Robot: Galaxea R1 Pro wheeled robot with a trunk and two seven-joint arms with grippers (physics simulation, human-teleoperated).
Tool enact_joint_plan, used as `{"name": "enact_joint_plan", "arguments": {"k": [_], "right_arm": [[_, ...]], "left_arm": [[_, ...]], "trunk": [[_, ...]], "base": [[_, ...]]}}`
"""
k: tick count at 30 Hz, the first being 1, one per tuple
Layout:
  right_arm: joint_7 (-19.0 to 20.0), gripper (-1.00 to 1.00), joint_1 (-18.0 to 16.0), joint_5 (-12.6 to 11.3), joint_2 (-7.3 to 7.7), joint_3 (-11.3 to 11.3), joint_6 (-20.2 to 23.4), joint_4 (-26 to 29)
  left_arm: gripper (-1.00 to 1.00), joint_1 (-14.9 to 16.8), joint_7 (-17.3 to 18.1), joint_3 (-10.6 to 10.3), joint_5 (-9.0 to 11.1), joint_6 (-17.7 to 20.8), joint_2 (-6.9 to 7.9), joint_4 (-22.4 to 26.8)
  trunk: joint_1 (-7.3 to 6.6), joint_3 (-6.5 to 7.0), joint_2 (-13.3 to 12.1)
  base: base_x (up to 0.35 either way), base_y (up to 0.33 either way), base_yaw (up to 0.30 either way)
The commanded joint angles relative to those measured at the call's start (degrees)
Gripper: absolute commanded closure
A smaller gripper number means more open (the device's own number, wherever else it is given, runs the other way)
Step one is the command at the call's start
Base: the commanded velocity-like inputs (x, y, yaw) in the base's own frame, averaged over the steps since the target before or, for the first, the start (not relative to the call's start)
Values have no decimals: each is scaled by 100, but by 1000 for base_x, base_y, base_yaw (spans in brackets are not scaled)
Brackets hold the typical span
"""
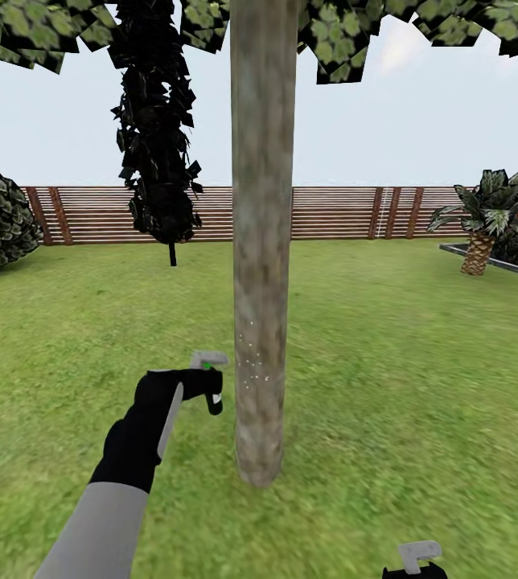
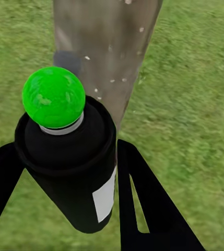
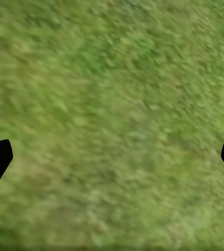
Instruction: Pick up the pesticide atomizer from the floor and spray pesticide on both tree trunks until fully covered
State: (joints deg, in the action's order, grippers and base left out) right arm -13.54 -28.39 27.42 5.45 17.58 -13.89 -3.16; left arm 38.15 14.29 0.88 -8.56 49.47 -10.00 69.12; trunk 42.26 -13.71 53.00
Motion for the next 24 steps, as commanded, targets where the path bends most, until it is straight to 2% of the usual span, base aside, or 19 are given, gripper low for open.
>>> {"name": "enact_joint_plan", "arguments": {"k": [1, 4, 5, 8, 9, 11, 12, 14, 15, 19, 24], "right_arm": [[0, -100, 0, 0, 0, 0, 0, 0], [5, -100, 0, 40, -26, -1, -5, 0], [7, -100, 0, 151, -52, 0, -19, 0], [8, -100, 0, 234, -66, 0, -36, 2], [3, -100, 0, 250, -69, 5, -32, 1], [-9, -100, 95, 259, -68, 8, -8, 0], [-21, -100, 448, 262, -49, 8, -6, 6], [-29, -100, 615, 263, -39, 9, -3, 8], [-33, -100, 688, 263, -32, 9, -1, 8], [-35, -100, 730, 264, -32, 9, -3, 9], [-27, -100, 738, 264, -45, 9, -6, 1]], "left_arm": [[100, 0, -2, 0, 3, 38, 0, 37], [100, 37, -4, 0, 3, 82, 0, 77], [100, 149, -4, 3, 3, 182, 0, 86], [100, 388, -5, 7, 3, 525, 0, 89], [100, 681, -5, 8, 0, 642, 0, 50], [100, 1055, -2, 8, -3, 687, 0, -85], [100, 1402, 2, 9, -5, 705, 0, -384], [100, 1674, 3, 9, 13, 710, 0, -670], [100, 1961, 3, 9, 124, 712, 0, -883], [100, 2412, 3, 9, 428, 719, 0, -1032], [100, 2553, 3, 9, 513, 726, 0, -1031]], "trunk": [[0, 0, 0], [0, 0, 0], [0, 0, 0], [0, 0, 0], [0, 0, 0], [0, 0, 0], [0, 0, 0], [0, 0, 0], [0, 0, 0], [0, 0, 0], [0, 0, 0]], "base": [[0, 0, 0], [0, 0, 0], [0, 0, 0], [0, 0, 0], [0, 0, 0], [0, 0, 0], [0, 0, 0], [0, 0, 0], [0, 0, 0], [0, 0, 0], [0, 0, 0]]}}
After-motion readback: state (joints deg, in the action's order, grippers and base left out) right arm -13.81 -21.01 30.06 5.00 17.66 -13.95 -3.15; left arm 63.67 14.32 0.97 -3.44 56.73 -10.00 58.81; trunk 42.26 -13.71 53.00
